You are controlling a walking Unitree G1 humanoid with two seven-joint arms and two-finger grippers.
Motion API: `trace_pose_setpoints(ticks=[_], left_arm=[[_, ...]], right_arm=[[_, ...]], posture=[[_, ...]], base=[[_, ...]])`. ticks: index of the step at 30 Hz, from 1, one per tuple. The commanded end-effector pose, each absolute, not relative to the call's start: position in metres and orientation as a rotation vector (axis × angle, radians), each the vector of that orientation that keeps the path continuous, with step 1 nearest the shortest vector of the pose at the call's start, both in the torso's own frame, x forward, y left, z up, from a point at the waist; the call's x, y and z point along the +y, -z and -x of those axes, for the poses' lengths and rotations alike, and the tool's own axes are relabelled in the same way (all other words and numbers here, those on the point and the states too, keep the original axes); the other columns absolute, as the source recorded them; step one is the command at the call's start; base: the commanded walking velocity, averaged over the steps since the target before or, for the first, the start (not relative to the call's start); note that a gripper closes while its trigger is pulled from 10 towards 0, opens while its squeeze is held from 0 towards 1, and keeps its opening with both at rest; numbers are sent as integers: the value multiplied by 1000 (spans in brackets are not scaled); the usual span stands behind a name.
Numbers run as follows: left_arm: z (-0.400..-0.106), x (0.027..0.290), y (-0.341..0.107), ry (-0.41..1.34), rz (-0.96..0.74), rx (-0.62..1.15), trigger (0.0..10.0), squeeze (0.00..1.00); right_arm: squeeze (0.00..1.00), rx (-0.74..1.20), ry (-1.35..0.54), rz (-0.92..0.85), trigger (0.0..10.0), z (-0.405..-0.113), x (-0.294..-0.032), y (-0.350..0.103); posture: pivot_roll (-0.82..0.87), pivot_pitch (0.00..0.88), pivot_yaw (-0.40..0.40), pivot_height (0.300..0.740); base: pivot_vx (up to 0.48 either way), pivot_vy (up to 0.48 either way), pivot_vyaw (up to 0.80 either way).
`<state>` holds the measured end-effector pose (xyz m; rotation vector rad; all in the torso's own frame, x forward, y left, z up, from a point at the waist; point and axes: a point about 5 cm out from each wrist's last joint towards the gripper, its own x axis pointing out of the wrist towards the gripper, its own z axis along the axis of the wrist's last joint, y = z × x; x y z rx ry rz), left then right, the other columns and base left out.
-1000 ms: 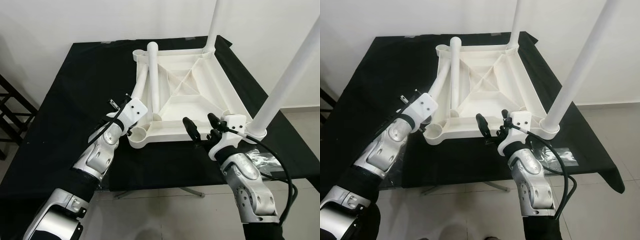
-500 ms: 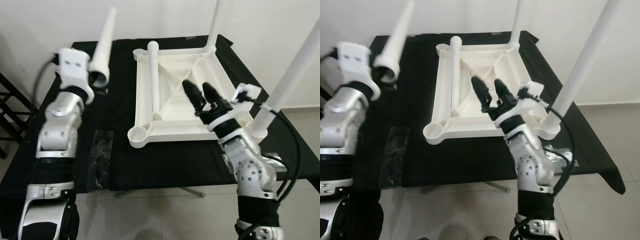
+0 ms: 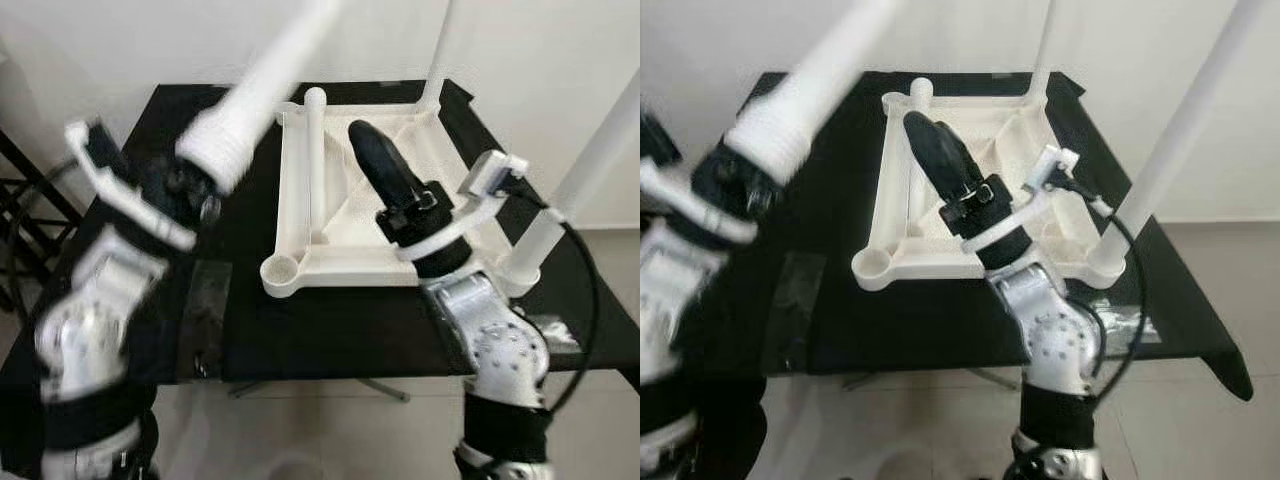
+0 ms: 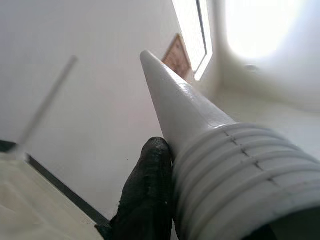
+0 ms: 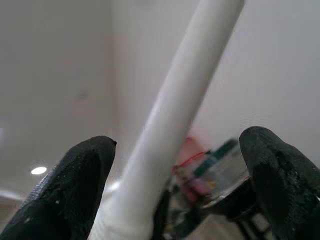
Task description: Building children table
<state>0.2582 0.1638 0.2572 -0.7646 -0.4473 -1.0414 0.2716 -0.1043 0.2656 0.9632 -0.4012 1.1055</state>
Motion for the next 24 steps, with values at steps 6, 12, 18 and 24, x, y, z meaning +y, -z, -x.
trace_pose_setpoints(ticks=[6,12,18,24], left_arm=[[-229,142,-261,1317,803,-439,10000,0],[-222,126,-261,1424,832,-412,10000,0],[-221,111,-253,1453,815,-329,10000,0],[-224,107,-249,1423,817,-296,10000,0]], right_arm=[[0,-439,-1244,-1014,10000,-260,-106,-277],[0,-417,-1282,-988,10000,-260,-104,-275],[0,-408,-1440,-964,10000,-249,-96,-280],[0,-366,-1561,-933,10000,-242,-92,-278]], posture=[[-9,47,-41,740],[-11,44,-43,740],[-13,42,-42,740],[-9,42,-43,740]], base=[[0,0,0],[0,0,0],[0,0,0],[0,0,0]])
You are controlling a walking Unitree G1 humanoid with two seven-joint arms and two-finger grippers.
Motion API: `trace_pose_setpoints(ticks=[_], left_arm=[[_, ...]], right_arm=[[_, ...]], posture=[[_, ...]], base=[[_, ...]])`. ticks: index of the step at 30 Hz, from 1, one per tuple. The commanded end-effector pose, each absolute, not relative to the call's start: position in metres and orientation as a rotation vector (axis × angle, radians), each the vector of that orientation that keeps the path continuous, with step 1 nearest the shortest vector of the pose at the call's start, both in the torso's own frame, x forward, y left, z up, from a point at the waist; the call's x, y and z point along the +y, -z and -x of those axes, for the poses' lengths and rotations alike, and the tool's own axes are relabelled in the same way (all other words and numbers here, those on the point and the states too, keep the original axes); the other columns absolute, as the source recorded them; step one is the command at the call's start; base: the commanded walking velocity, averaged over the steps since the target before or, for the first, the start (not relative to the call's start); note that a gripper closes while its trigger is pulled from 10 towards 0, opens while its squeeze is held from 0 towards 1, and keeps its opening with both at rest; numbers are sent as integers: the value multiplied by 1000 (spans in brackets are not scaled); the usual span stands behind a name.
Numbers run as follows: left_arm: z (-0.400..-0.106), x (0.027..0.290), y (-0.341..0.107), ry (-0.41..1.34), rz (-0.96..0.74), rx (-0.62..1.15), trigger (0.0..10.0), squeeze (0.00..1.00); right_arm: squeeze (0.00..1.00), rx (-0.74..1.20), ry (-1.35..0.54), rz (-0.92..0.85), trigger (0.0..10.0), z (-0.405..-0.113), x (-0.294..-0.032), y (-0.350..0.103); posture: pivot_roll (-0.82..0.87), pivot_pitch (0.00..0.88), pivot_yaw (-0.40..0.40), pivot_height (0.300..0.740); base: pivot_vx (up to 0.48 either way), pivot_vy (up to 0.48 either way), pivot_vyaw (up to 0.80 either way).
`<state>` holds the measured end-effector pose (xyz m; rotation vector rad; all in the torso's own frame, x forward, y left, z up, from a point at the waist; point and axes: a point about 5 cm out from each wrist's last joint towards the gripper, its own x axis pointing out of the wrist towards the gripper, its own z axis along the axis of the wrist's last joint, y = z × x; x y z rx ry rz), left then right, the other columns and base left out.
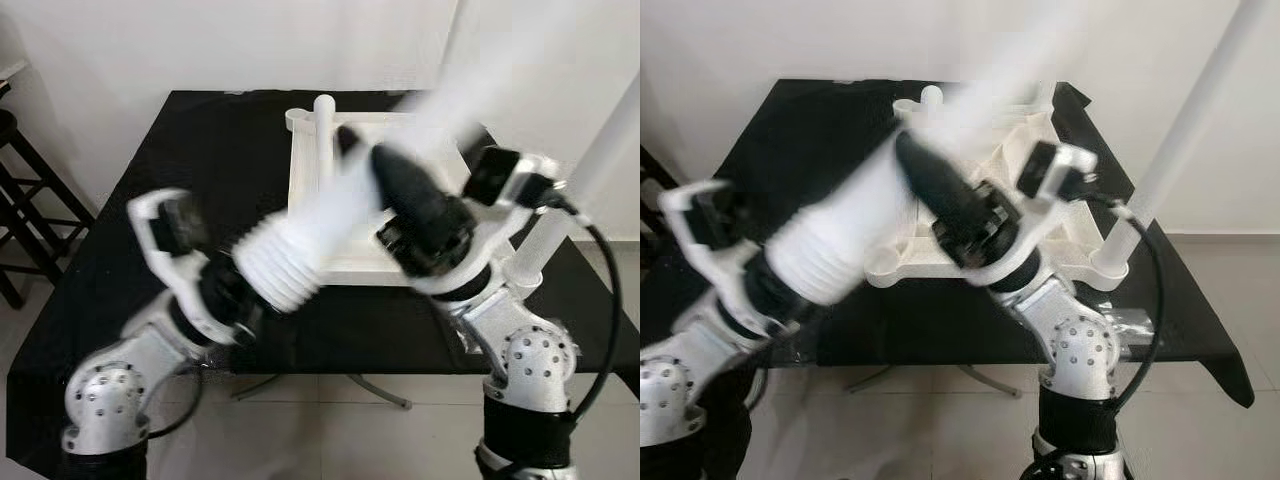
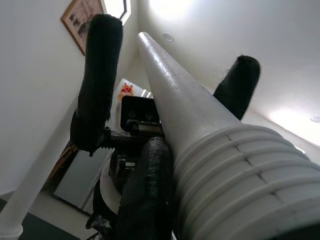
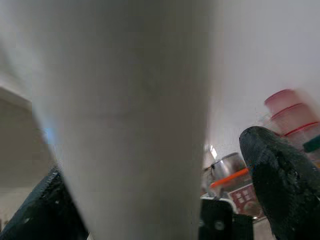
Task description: Building children table
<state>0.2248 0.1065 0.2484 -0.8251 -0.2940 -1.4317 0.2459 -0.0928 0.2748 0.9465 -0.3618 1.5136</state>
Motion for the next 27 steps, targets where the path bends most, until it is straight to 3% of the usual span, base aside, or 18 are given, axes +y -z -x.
trace_pose_setpoints(ticks=[1,21,22,23,24,25,26,27], left_arm=[[-224,107,-249,1423,817,-296,10000,0],[-221,97,-240,1453,817,-226,10000,0],[-221,97,-239,1453,817,-222,10000,0],[-221,97,-239,1453,817,-222,10000,0],[-221,97,-239,1452,816,-219,10000,0],[-221,97,-238,1450,816,-217,10000,0],[-221,97,-237,1449,815,-214,10000,0],[-221,97,-237,1449,815,-214,10000,0]], right_arm=[[0,-366,-1561,-933,10000,-242,-92,-278],[0,-419,-1600,-954,10000,-242,-91,-281],[0,-421,-1609,-957,8353,-241,-91,-282],[0,-421,-1609,-957,8353,-241,-91,-282],[0,-424,-1620,-958,1294,-240,-92,-283],[0,-425,-1629,-959,1294,-239,-93,-284],[0,-425,-1640,-958,0,-237,-93,-285],[0,-425,-1640,-958,0,-237,-93,-285]], posture=[[-9,42,-43,740],[-9,42,-34,740],[-12,42,-33,740],[-12,42,-33,740],[-12,42,-33,740],[-12,42,-33,740],[-12,42,-33,740],[-12,42,-33,740]], base=[[0,0,0],[0,0,0],[0,0,0],[0,0,0],[0,0,0],[0,0,0],[0,0,0],[0,0,0]])
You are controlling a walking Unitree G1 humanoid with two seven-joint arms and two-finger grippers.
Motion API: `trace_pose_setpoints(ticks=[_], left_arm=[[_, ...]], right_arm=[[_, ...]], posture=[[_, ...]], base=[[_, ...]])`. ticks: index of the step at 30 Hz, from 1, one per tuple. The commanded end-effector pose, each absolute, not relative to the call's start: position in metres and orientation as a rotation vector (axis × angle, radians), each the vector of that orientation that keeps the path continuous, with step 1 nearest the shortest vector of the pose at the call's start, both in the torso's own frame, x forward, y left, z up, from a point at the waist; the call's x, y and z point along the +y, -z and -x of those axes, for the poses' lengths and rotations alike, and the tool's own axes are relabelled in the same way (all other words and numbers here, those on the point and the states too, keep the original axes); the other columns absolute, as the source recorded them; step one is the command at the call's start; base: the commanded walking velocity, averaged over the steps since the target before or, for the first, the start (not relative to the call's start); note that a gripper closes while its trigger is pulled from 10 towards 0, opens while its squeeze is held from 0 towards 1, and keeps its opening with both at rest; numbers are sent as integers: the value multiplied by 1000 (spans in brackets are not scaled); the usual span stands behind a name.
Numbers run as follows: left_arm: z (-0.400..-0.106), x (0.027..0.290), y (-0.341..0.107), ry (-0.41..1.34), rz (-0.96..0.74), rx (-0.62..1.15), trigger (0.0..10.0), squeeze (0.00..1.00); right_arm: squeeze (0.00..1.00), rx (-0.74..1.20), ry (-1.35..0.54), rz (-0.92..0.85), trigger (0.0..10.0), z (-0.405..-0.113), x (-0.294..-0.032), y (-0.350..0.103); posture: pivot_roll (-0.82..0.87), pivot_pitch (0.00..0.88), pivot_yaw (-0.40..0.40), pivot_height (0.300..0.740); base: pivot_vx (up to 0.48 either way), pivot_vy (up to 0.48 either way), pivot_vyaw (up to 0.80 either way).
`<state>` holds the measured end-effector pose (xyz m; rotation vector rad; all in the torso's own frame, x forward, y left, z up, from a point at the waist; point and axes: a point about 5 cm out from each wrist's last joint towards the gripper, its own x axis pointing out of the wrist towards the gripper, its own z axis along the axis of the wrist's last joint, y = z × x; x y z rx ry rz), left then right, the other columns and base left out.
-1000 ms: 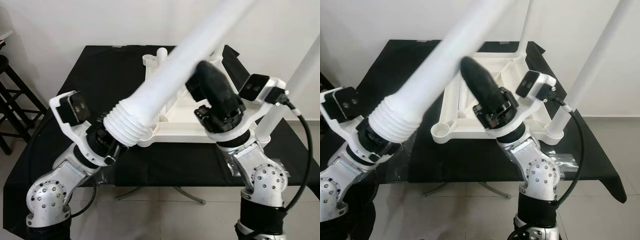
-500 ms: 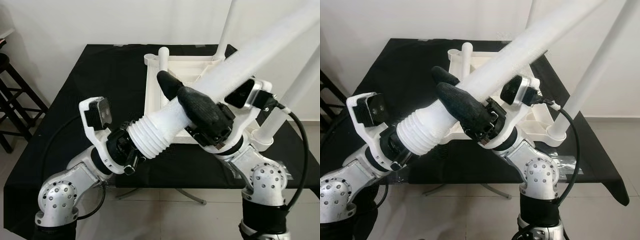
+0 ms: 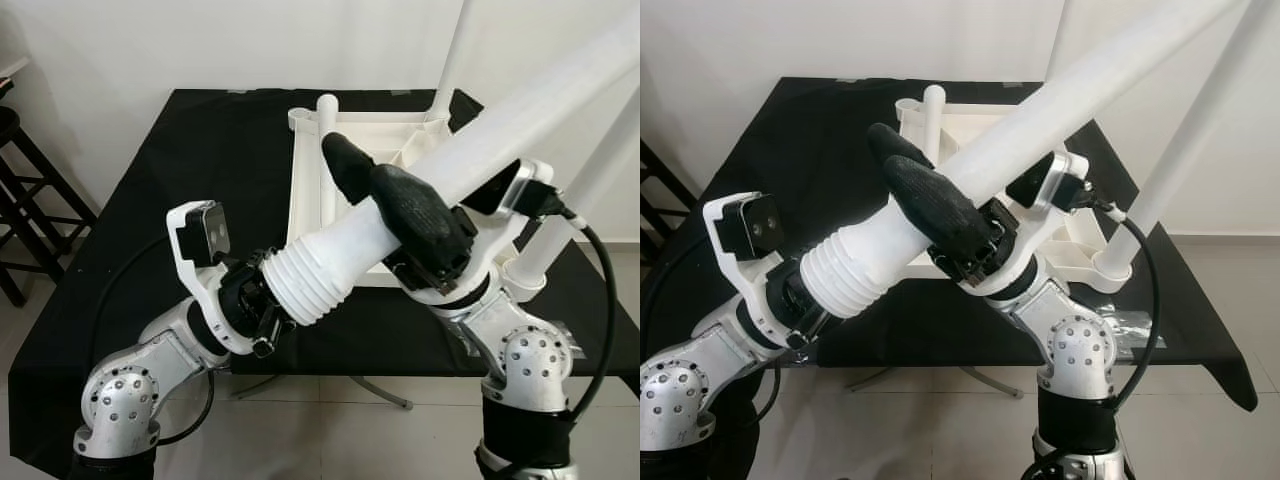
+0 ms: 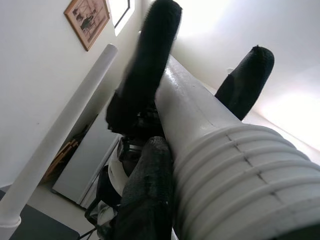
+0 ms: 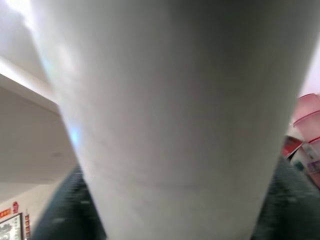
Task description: Building children table
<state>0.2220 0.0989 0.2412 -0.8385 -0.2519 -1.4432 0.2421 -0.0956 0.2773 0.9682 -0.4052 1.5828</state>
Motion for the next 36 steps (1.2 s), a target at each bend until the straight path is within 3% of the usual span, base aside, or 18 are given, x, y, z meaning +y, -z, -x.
trace_pose_setpoints(ticks=[1,17,18,19,20,27,36], left_arm=[[-222,98,-237,1447,814,-214,10000,0],[-223,98,-233,1425,814,-203,10000,0],[-225,98,-233,1412,829,-201,10000,157],[-225,98,-233,1412,829,-201,10000,157],[-225,99,-233,1411,840,-201,10000,1000],[-217,114,-229,1428,780,-170,10000,1000],[-208,158,-216,1262,647,-128,10000,1000]], right_arm=[[0,-424,-1644,-958,0,-237,-94,-285],[0,-415,-1649,-951,0,-235,-97,-285],[0,-418,-1639,-949,0,-236,-98,-285],[0,-418,-1639,-949,0,-236,-98,-285],[0,-422,-1626,-945,0,-238,-98,-285],[0,-454,-1588,-938,0,-244,-106,-288],[0,-515,-1535,-892,0,-249,-123,-299]], posture=[[-16,44,-35,740],[-32,49,-35,740],[-31,49,-36,740],[-31,49,-36,740],[-33,48,-36,740],[-38,48,-38,740],[-29,49,-43,740]], base=[[0,0,0],[0,0,0],[0,0,0],[0,0,0],[0,0,0],[0,0,0],[0,0,0]])
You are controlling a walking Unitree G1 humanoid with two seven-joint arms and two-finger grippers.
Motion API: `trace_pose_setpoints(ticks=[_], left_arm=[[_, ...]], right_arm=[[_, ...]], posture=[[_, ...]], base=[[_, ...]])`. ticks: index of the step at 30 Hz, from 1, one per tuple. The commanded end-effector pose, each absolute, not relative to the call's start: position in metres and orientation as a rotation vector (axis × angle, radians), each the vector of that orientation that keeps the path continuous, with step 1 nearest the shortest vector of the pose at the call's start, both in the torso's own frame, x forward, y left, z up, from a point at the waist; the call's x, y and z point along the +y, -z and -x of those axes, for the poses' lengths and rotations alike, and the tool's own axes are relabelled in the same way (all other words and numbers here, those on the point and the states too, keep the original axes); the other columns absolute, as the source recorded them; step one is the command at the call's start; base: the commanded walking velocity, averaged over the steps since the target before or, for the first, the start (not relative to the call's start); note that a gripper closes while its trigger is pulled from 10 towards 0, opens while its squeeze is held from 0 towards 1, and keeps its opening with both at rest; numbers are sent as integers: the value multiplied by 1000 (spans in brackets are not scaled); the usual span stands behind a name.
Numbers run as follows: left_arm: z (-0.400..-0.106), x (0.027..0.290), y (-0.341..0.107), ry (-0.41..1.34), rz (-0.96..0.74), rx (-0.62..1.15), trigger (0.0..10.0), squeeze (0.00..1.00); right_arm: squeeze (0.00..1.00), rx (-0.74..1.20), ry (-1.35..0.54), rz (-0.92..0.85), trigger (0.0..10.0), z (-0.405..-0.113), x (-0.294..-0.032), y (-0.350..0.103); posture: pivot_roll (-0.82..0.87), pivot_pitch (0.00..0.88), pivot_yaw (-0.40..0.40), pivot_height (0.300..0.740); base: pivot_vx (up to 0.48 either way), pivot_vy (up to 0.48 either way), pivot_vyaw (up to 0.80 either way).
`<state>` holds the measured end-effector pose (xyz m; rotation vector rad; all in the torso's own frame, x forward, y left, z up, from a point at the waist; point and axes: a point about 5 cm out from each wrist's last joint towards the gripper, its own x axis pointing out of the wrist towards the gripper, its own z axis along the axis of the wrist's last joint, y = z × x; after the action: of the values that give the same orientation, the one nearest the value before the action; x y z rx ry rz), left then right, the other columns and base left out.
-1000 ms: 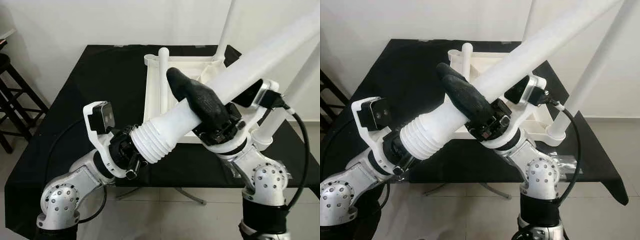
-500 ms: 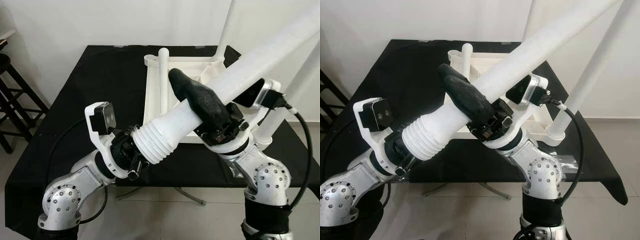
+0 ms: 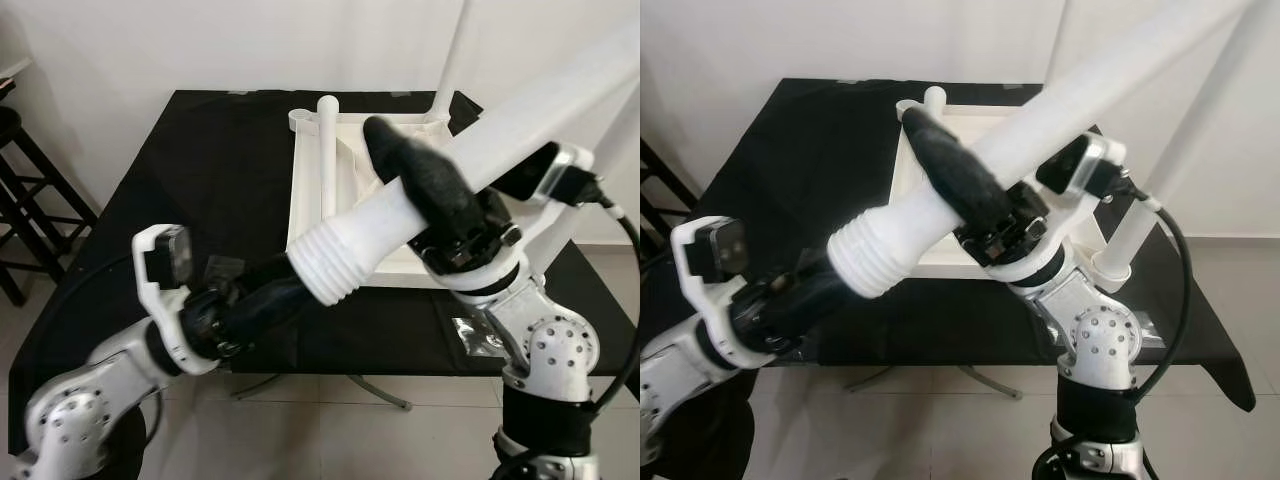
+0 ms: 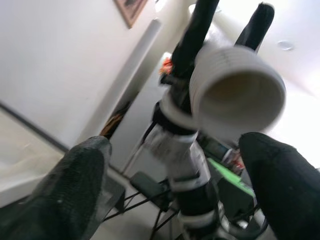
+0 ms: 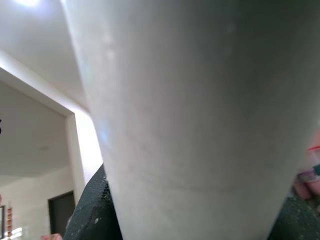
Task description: Building children table
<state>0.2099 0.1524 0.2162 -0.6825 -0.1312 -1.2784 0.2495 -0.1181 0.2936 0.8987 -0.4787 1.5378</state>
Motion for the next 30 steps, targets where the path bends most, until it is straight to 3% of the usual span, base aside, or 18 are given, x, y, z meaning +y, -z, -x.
trace_pose_setpoints(ticks=[1,10,11,12,13,14,15,18,24,25,28,29,30], left_arm=[[-205,164,-213,1245,635,-114,10000,1000],[-207,186,-202,1083,567,-88,10000,1000],[-217,193,-197,974,513,-76,10000,1000],[-228,201,-194,861,499,-78,10000,769],[-236,207,-195,780,496,-88,10000,106],[-236,207,-195,780,496,-88,10000,106],[-242,212,-197,722,496,-104,10000,0],[-251,227,-203,605,495,-133,10000,0],[-258,250,-206,446,504,-175,10000,0],[-261,262,-208,358,498,-197,10000,0],[-264,274,-209,261,493,-223,10000,0],[-266,283,-210,175,487,-240,10000,0],[-268,289,-212,115,477,-256,10000,0]], right_arm=[[0,-524,-1526,-885,0,-250,-125,-301],[0,-541,-1474,-854,0,-256,-128,-303],[0,-533,-1450,-843,0,-258,-127,-302],[0,-520,-1406,-818,0,-262,-126,-299],[0,-507,-1369,-804,0,-265,-126,-296],[0,-507,-1369,-804,0,-265,-126,-296],[0,-496,-1317,-784,0,-269,-126,-294],[0,-479,-1122,-749,0,-288,-128,-288],[0,-469,-1006,-740,0,-300,-131,-285],[0,-458,-987,-718,4510,-302,-131,-282],[0,-444,-984,-691,4510,-302,-129,-279],[0,-426,-981,-647,10000,-301,-126,-275],[0,-405,-975,-602,10000,-301,-123,-270]], posture=[[-27,50,-44,740],[-22,53,-44,740],[-22,53,-44,740],[-23,56,-42,740],[-23,56,-42,740],[-23,56,-42,740],[-23,56,-42,740],[-23,59,-34,740],[-21,60,-33,740],[-19,61,-33,740],[-17,61,-34,740],[-17,61,-34,740],[-17,61,-34,740]], base=[[0,0,0],[0,0,0],[0,0,0],[0,0,0],[0,0,0],[0,0,0],[0,0,0],[0,0,0],[0,0,0],[0,0,0],[0,0,0],[0,0,0],[0,0,0]])
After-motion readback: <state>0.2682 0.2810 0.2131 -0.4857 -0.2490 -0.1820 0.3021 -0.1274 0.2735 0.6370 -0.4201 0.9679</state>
